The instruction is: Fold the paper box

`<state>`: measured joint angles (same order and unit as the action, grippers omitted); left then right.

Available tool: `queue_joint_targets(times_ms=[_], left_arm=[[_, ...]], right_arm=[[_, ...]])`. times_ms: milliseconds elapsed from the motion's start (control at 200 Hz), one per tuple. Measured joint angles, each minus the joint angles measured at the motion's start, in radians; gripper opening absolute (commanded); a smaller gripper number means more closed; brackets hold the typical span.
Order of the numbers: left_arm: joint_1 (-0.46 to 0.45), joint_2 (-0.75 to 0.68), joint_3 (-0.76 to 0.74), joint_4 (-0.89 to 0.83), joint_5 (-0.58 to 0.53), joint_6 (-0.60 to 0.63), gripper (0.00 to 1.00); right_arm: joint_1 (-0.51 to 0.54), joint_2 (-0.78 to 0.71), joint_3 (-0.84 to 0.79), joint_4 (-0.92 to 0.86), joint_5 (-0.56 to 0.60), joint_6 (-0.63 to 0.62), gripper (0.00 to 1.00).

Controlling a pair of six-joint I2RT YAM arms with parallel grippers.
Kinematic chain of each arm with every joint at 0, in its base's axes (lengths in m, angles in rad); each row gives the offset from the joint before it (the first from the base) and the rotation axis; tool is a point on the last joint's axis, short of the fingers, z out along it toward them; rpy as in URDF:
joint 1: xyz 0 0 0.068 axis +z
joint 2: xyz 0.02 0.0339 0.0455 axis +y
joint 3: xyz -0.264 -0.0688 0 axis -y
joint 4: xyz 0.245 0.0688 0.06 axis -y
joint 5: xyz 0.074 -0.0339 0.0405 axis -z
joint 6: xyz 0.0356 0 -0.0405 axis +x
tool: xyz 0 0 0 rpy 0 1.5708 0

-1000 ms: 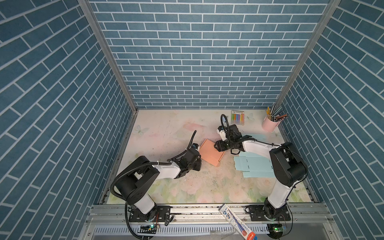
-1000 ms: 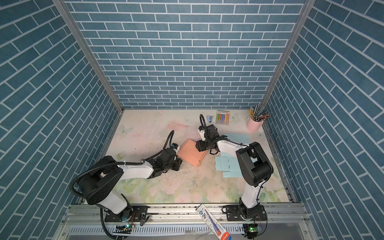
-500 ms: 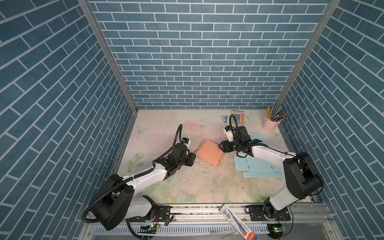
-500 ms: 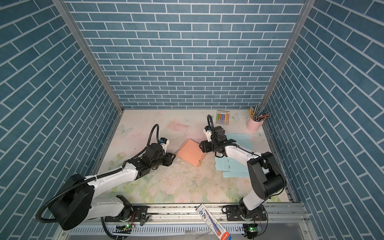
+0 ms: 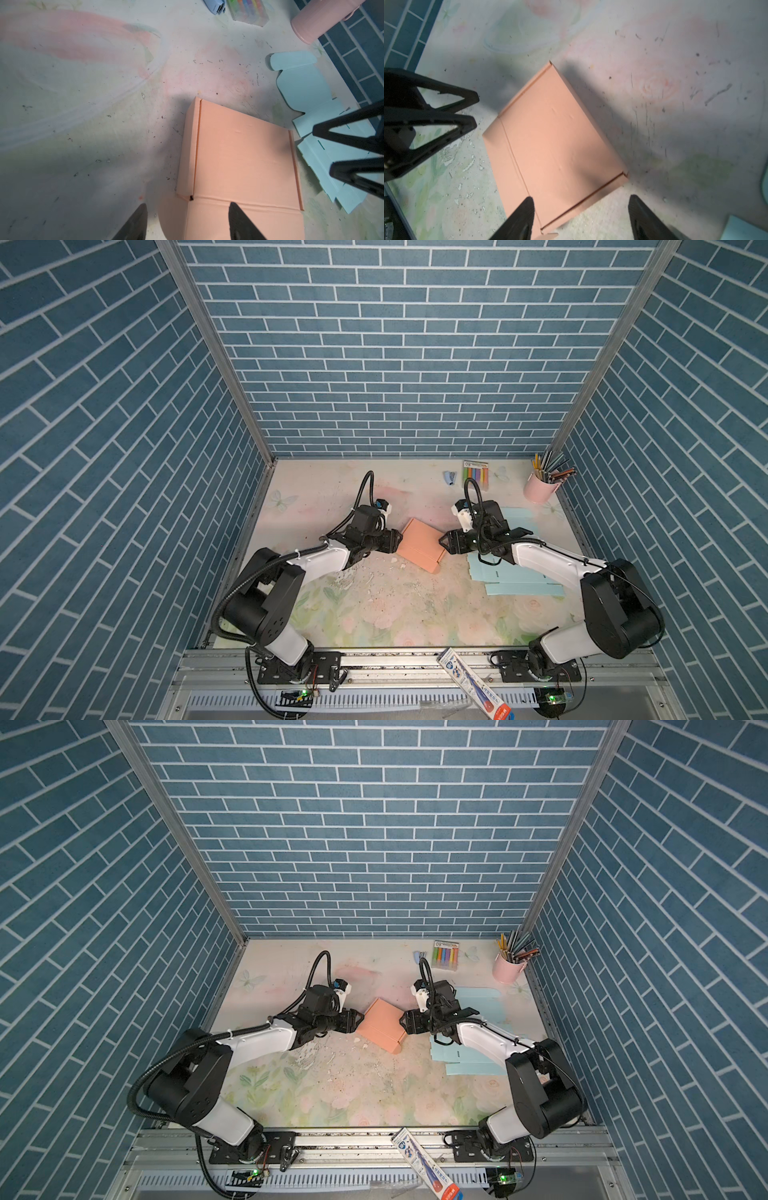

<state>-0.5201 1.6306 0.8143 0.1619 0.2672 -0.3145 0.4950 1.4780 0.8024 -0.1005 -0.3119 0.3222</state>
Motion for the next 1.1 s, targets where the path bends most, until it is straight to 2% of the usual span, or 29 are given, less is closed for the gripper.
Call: queue_joint_targets(times_ms=[220,420,580,895,1100], left_arm=[[0.01,0.137,0.156,0.02,0.048,0.021,0.65],[0.01,0.206,0.187,0.032,0.071,0.021,0.64],[0.01,0.252,0.193,0.039,0.078,0.015,0.57],[0.002,0.205,0.11,0.106,0.093,-0.018,0.42],[-0.053,0.146,0.027,0.146,0.08,-0.049,0.36]], right_arm=[[-0.011,-0.042,-0.071,0.05,-0.056,0.091,0.8],[-0.039,-0.013,-0.096,0.121,-0.109,0.136,0.8],[-0.047,0.035,-0.096,0.169,-0.142,0.153,0.81],[-0.047,0.124,-0.092,0.224,-0.192,0.153,0.73],[-0.035,0.161,-0.059,0.228,-0.19,0.148,0.7]])
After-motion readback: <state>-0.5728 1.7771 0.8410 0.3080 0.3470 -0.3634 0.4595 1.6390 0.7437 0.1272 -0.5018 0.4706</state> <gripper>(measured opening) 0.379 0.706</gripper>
